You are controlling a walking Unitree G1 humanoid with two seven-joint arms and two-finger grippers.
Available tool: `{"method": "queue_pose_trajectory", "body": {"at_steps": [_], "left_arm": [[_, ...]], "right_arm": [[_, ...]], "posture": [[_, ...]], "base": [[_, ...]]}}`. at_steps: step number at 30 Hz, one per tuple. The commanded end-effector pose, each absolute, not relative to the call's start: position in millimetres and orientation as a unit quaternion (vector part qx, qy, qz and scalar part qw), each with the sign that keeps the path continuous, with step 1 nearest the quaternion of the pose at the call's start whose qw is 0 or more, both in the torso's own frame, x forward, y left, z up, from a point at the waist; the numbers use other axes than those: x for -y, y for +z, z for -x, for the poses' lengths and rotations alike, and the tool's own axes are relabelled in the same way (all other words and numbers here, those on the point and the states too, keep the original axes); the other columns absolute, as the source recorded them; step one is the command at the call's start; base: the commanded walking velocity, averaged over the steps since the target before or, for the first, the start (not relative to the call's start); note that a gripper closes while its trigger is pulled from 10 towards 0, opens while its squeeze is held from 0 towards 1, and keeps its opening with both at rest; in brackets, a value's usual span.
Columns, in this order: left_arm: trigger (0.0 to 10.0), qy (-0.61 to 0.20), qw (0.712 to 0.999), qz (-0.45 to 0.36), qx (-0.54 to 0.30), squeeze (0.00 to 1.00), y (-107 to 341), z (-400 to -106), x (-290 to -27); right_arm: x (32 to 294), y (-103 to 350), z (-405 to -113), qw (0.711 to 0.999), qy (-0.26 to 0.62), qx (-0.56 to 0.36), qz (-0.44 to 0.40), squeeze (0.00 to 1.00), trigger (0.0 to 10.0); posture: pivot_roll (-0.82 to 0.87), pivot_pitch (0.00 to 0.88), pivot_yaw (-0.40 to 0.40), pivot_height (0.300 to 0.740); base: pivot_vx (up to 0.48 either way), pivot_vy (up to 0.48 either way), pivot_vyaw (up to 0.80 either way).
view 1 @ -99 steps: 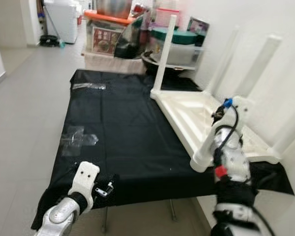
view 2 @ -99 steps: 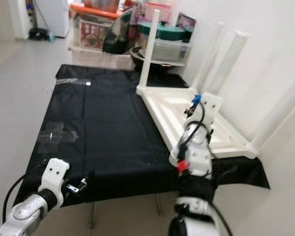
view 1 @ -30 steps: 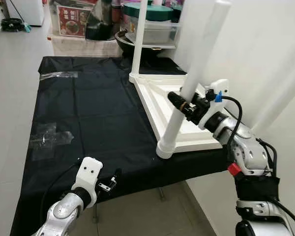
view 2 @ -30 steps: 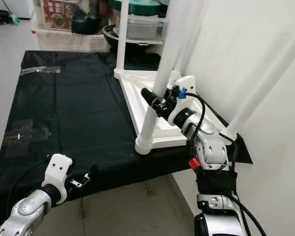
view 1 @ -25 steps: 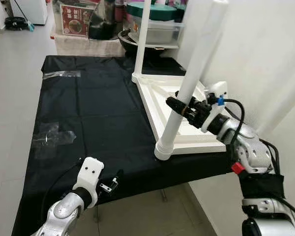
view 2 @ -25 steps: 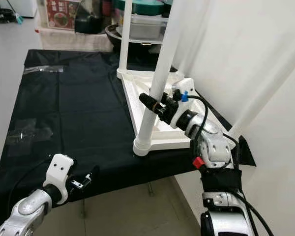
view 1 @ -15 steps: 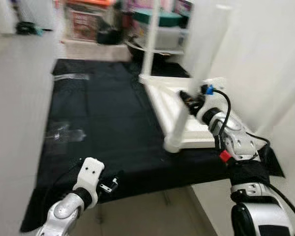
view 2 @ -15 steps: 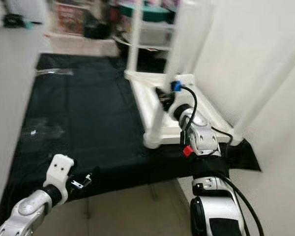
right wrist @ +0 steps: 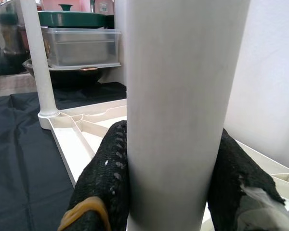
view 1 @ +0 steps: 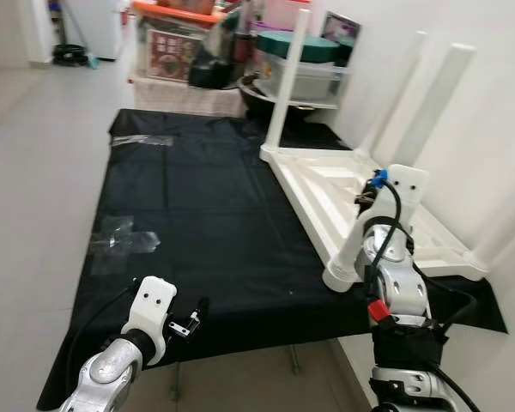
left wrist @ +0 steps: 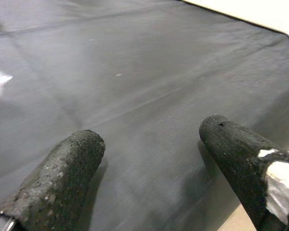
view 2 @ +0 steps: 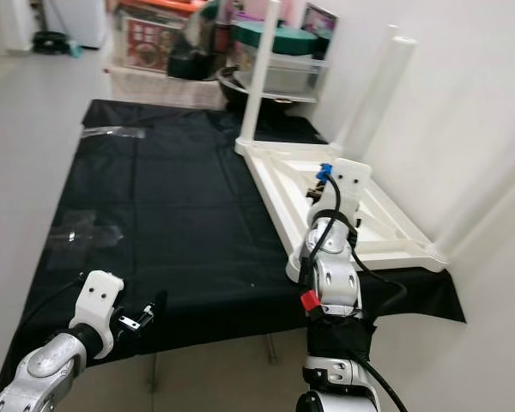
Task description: Building children table
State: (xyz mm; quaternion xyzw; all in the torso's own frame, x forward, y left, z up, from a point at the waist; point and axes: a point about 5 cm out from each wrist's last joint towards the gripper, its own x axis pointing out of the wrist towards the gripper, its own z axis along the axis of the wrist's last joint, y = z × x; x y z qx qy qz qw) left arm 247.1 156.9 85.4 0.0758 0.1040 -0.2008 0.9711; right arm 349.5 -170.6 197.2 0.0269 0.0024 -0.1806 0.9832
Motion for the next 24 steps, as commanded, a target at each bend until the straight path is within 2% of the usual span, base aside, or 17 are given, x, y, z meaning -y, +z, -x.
{"method": "queue_pose_trajectory", "body": {"at_steps": [1,2,3,5,6,8,9,11,15,16,18,19,20,22,23,24], "left_arm": [[10.0,-0.206,0.969,-0.076,-0.117,0.0,80,-246,-152],[10.0,-0.205,0.969,-0.076,-0.117,0.0,80,-246,-154],[10.0,-0.205,0.969,-0.076,-0.117,0.0,80,-246,-154],[10.0,-0.203,0.969,-0.076,-0.118,0.0,79,-245,-155],[10.0,-0.203,0.969,-0.075,-0.118,0.0,79,-245,-155],[10.0,-0.203,0.969,-0.074,-0.118,0.0,79,-245,-154],[10.0,-0.203,0.969,-0.074,-0.118,0.0,79,-245,-154],[10.0,-0.203,0.969,-0.073,-0.118,0.0,79,-245,-154],[10.0,-0.204,0.969,-0.074,-0.117,0.0,79,-246,-154],[10.0,-0.204,0.969,-0.074,-0.117,0.0,80,-246,-155],[10.0,-0.204,0.969,-0.075,-0.116,0.0,80,-247,-155],[10.0,-0.203,0.969,-0.075,-0.115,0.0,81,-247,-155],[10.0,-0.203,0.969,-0.076,-0.115,0.0,81,-247,-155],[10.0,-0.203,0.969,-0.076,-0.115,0.0,81,-247,-155],[10.0,-0.203,0.969,-0.077,-0.115,0.0,81,-247,-155],[10.0,-0.202,0.969,-0.078,-0.116,0.0,81,-247,-157]], "right_arm": [[168,150,-346,0.979,-0.169,-0.114,-0.01,0.0,10.0],[174,160,-350,0.983,-0.159,-0.084,-0.025,1.0,10.0],[174,160,-350,0.983,-0.159,-0.084,-0.025,1.0,10.0],[184,184,-357,0.992,-0.123,-0.025,-0.017,1.0,10.0],[185,203,-361,0.996,-0.061,0.026,-0.052,0.0,10.0],[182,225,-361,0.992,0.046,0.093,-0.073,0.0,10.0],[182,225,-361,0.992,0.046,0.093,-0.073,0.0,10.0],[182,232,-356,0.98,0.165,0.099,-0.048,0.0,10.0],[187,229,-353,0.97,0.232,0.078,-0.002,0.0,10.0],[189,225,-353,0.966,0.249,0.068,0.018,0.0,7.7],[190,222,-354,0.963,0.262,0.061,0.029,0.0,7.7],[191,217,-356,0.964,0.253,0.054,0.06,0.0,0.0],[198,209,-362,0.972,0.213,0.039,0.087,0.0,0.0],[198,209,-362,0.972,0.213,0.039,0.087,0.0,0.0],[203,204,-366,0.978,0.175,0.028,0.106,0.0,0.0],[226,192,-373,0.996,0.029,-0.02,0.085,0.0,0.0]], "posture": [[0.06,0.0,-0.16,0.74],[0.06,0.0,-0.163,0.74],[0.06,0.0,-0.163,0.74],[0.05,0.0,-0.163,0.74],[0.05,0.0,-0.165,0.74],[0.06,0.0,-0.165,0.74],[0.06,0.0,-0.165,0.74],[0.05,0.0,-0.161,0.74],[0.05,0.0,-0.161,0.74],[0.06,0.0,-0.162,0.74],[0.06,0.0,-0.162,0.74],[0.06,0.0,-0.162,0.74],[0.06,0.0,-0.161,0.74],[0.06,0.0,-0.161,0.74],[0.06,0.0,-0.161,0.74],[0.07,0.0,-0.158,0.74]], "base": [[0.0,0.0,0.0],[0.0,0.0,0.0],[0.0,0.0,0.0],[0.0,0.0,0.0],[0.0,0.0,0.0],[0.0,0.0,0.0],[0.0,0.0,0.0],[0.0,0.0,0.0],[0.0,0.0,0.0],[0.0,0.0,0.0],[0.0,0.0,0.0],[0.0,0.0,0.0],[0.0,0.0,0.0],[0.0,0.0,0.0],[0.0,0.0,0.0],[0.0,0.0,0.0]]}}
